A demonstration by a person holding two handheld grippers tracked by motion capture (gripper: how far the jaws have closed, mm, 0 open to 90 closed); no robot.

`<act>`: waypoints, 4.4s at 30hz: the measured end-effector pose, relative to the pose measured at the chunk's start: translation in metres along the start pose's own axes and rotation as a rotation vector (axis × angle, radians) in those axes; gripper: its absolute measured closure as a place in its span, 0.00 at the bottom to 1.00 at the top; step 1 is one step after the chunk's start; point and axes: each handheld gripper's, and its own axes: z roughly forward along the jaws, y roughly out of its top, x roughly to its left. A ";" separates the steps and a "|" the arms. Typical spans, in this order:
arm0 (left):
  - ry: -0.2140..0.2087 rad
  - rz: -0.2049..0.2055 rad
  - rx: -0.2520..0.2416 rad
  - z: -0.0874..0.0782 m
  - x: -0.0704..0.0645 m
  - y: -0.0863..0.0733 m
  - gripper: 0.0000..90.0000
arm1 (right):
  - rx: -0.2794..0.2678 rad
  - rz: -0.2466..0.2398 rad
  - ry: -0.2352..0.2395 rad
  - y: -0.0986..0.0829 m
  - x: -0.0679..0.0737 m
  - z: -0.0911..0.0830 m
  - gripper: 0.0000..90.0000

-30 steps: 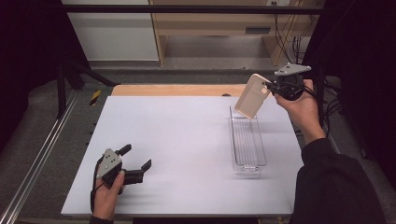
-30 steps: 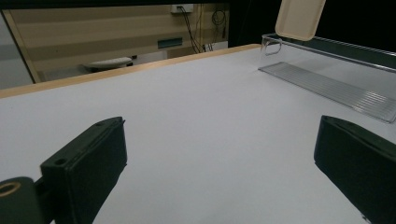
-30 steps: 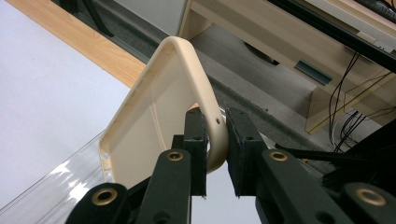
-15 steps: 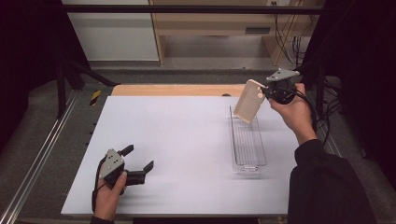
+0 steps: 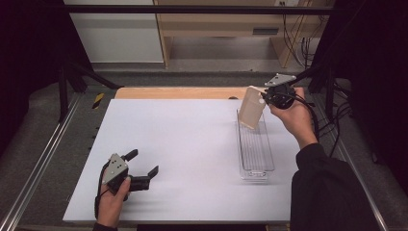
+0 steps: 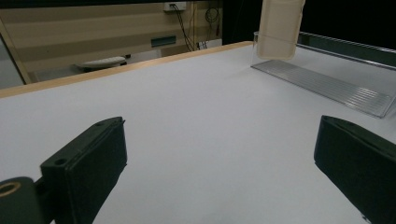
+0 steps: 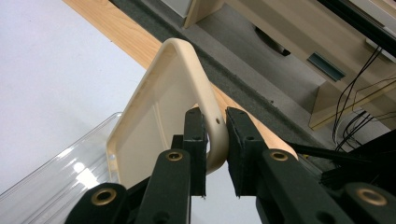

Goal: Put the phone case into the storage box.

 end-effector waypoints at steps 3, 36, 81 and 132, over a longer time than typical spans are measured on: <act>-0.002 0.000 -0.002 0.000 0.000 0.000 0.03 | 0.000 -0.005 -0.002 0.000 0.002 0.002 0.87; 0.001 -0.008 -0.001 0.000 0.000 0.000 0.03 | -0.002 -0.007 -0.009 0.004 0.010 0.018 0.86; 0.010 -0.014 -0.001 0.000 0.003 -0.001 0.02 | -0.031 0.041 -0.044 0.006 0.018 0.030 0.84; 0.009 -0.014 -0.003 0.000 0.003 -0.001 0.02 | -0.042 0.116 -0.065 0.004 0.016 0.040 0.76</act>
